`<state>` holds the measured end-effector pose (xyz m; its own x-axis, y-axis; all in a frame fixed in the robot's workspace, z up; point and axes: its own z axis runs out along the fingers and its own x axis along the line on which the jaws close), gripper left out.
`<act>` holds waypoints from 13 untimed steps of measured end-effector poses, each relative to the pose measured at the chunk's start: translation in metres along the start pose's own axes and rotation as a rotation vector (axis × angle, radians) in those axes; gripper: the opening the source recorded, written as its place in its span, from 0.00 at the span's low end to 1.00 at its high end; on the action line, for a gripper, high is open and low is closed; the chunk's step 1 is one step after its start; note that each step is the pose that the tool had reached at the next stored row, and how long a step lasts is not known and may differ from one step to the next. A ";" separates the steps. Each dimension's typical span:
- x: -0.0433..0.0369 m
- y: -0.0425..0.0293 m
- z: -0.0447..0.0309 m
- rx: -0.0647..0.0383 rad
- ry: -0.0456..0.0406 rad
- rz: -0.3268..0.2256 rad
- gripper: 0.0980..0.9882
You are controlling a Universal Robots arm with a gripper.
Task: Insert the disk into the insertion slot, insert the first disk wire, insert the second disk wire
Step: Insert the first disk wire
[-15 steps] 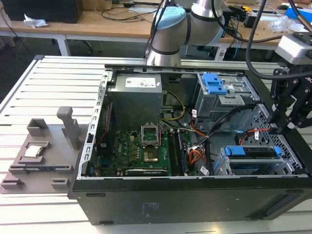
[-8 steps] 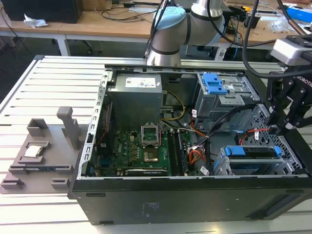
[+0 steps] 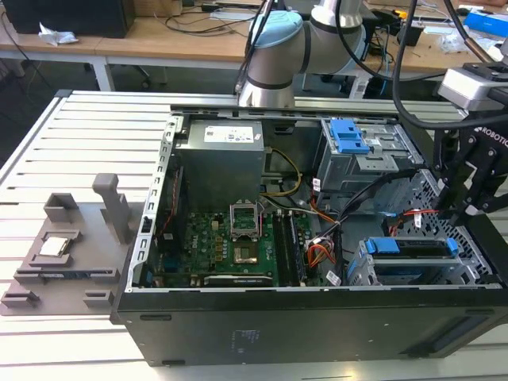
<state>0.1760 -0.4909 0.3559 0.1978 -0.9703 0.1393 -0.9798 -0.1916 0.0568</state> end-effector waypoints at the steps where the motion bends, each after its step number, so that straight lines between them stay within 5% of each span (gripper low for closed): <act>1: -0.0001 0.0000 0.0001 0.000 0.0001 0.000 0.30; 4: -0.0001 0.0000 0.0001 0.000 0.0012 0.000 0.28; 7: -0.0001 0.0000 0.0001 -0.001 0.0030 0.000 0.07; 13: 0.0000 0.0000 -0.0002 -0.001 0.0048 0.000 0.07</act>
<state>0.1760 -0.4908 0.3560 0.1978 -0.9696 0.1440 -0.9798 -0.1913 0.0578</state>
